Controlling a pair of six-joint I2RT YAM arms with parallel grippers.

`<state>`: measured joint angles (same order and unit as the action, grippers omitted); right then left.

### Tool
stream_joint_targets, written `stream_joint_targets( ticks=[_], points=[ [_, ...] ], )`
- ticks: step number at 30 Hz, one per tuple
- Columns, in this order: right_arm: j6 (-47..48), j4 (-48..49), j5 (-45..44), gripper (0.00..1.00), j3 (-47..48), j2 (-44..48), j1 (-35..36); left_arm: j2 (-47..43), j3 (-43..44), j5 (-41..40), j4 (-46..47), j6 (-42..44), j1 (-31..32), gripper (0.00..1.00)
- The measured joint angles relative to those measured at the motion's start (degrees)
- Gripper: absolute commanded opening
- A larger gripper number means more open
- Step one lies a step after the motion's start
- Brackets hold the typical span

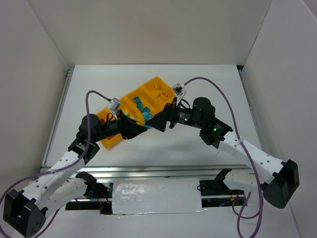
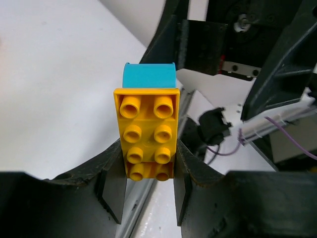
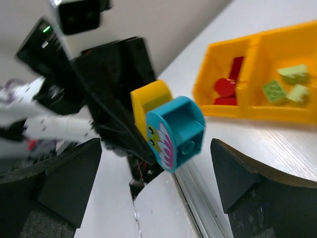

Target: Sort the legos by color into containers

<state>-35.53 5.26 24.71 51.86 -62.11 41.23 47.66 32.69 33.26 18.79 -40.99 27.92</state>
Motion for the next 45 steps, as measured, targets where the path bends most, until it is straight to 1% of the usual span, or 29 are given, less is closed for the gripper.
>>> stream_joint_targets(
  ticks=[2,4,5,7,8,9,12,15,17,18,22,25,27,30,32,34,37,42,43,45],
  points=[
    [1.44,3.23,5.70,0.95,-0.31,-0.04,0.02,0.39,0.72,3.19,1.53,-1.14,-0.02,0.00],
    [2.45,5.84,9.16,0.91,-0.63,-0.07,-0.26,0.48,0.83,5.40,3.37,-2.16,-0.33,0.00],
    [2.69,7.10,10.25,0.85,-0.72,-0.13,-0.57,0.48,0.83,5.99,4.22,-2.89,-0.57,0.00],
    [3.17,9.09,11.96,0.77,-0.94,-0.42,-1.18,0.46,0.83,7.28,5.70,-4.31,-1.01,0.00],
    [3.30,9.90,12.57,0.70,-0.98,-0.57,-1.44,0.46,0.83,7.91,6.36,-4.81,-1.14,0.00],
    [3.15,10.91,13.31,0.67,-1.11,-0.76,-1.55,0.46,0.83,9.01,7.32,-5.73,-1.20,0.00],
    [2.16,13.97,17.29,0.65,-2.23,-1.86,-0.94,0.46,0.83,11.98,9.64,-6.58,-0.35,0.00],
    [1.42,15.67,20.26,0.66,-3.17,-2.67,-0.74,0.48,0.81,13.62,10.60,-7.48,-0.22,0.00],
    [1.25,16.41,21.31,0.47,-3.17,-3.34,-0.74,0.48,0.81,14.27,11.61,-7.82,-0.22,0.00],
    [0.92,16.94,21.94,0.00,-3.17,-3.65,-0.74,0.48,0.81,14.53,11.87,-8.02,-0.24,0.00],
    [-0.04,18.14,23.39,0.00,-3.28,-3.89,-1.40,0.20,0.90,13.88,10.34,-7.32,-0.26,0.00],
    [-0.48,18.53,24.20,0.00,-4.02,-3.96,-2.69,-0.72,1.99,10.95,5.27,-4.85,0.24,0.00],
    [-0.20,18.51,24.68,0.00,-4.81,-4.04,-5.42,-1.90,3.39,7.34,-0.17,-2.69,-0.07,0.00],
    [0.74,17.42,23.93,0.00,-5.42,-5.05,-11.43,-3.87,5.66,2.99,-6.82,-0.39,-1.97,0.00],
    [1.77,16.59,22.88,0.00,-5.27,-6.86,-14.34,-4.63,7.28,1.11,-10.08,0.87,-3.10,0.00],
    [2.86,14.23,21.59,0.00,-3.74,-10.32,-15.52,-5.09,8.44,-0.46,-12.68,2.12,-3.72,0.00],
    [3.50,9.31,17.22,0.00,3.08,-18.84,-15.50,-5.35,9.09,-2.75,-15.98,3.48,-3.87,0.00],
    [3.10,-0.94,6.84,0.07,22.43,-37.62,-15.04,-5.42,9.14,-5.60,-21.49,4.79,-4.17,0.00],
    [2.93,-2.58,5.27,0.09,26.21,-40.89,-14.97,-5.53,9.14,-5.99,-22.29,4.85,-4.20,0.00],
    [2.69,-5.22,3.02,0.09,32.37,-46.69,-14.84,-5.81,9.14,-6.27,-23.39,4.98,-4.28,0.00]
  ],
)
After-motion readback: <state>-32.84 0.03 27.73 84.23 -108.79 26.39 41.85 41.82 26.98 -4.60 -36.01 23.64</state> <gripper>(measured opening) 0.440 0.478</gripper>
